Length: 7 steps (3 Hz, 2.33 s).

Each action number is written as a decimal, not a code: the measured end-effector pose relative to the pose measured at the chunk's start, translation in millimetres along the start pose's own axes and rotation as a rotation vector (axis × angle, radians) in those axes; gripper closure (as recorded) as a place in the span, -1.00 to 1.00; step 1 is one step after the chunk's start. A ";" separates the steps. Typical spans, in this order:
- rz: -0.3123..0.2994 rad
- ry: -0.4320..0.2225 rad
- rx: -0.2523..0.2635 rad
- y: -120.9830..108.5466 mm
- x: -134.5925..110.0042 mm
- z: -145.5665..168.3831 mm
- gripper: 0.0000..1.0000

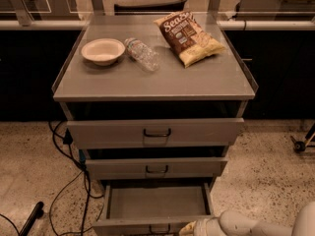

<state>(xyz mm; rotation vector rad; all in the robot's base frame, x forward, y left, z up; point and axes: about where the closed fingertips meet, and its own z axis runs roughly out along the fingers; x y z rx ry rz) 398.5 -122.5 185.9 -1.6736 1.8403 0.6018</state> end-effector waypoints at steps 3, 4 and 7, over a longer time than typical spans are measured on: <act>-0.067 0.090 0.037 -80.1 -2.7 12.0 -0.95; -0.085 0.108 0.036 -131.6 -3.2 17.5 -0.40; -0.085 0.108 0.036 -131.6 -4.9 15.9 -1.00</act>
Offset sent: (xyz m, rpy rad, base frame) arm 0.1115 0.0110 0.0026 -0.1602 -0.1164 0.0478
